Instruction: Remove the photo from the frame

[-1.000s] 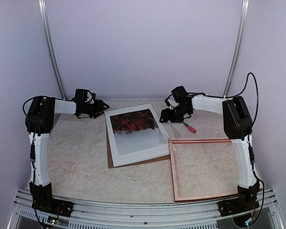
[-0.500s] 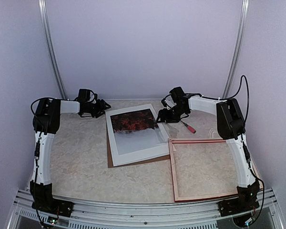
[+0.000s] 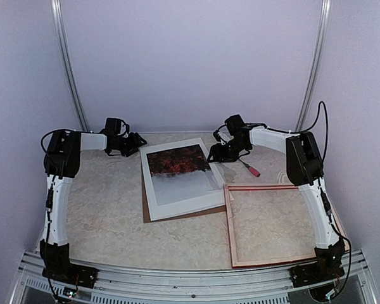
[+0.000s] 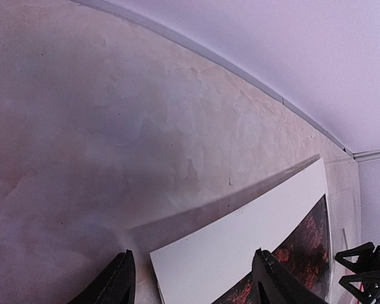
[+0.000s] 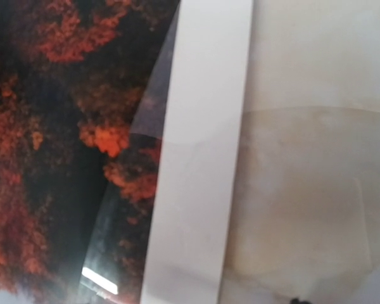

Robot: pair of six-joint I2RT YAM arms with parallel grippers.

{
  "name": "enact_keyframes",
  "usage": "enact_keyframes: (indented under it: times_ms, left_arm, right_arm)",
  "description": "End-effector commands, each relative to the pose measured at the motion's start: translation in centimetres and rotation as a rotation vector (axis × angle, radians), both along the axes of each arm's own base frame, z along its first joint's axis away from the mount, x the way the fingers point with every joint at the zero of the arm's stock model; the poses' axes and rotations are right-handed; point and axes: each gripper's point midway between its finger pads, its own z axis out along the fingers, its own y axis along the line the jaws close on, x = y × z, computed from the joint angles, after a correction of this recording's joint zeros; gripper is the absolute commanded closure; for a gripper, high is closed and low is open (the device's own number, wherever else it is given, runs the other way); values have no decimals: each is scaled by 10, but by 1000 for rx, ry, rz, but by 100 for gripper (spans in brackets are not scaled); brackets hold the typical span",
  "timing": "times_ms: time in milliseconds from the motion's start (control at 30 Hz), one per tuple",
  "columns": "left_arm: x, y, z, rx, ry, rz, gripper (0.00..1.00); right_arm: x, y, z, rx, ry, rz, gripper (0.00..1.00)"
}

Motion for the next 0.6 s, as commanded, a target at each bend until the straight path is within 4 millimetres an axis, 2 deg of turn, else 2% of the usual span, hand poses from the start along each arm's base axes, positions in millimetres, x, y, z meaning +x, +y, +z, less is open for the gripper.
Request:
enact_keyframes:
  times_ms: [0,133,267,367,567]
  left_arm:
    - [-13,-24,-21,-84,77,-66,39]
    - [-17,-35,-12,-159,31,-110,46]
    - [-20,-43,27,-191,-72,-144,51]
    - [-23,-53,48,-207,-123,-182,57]
    - [-31,-68,62,-164,-170,-210,66]
  right_arm:
    - [-16,-8,-40,-32,114,8,34]
    - [-20,-7,-44,-26,131,17,36]
    - [-25,-5,-48,-16,149,28,40]
    - [-29,-3,-50,-5,163,36,45]
    - [-33,1,-53,11,180,48,56]
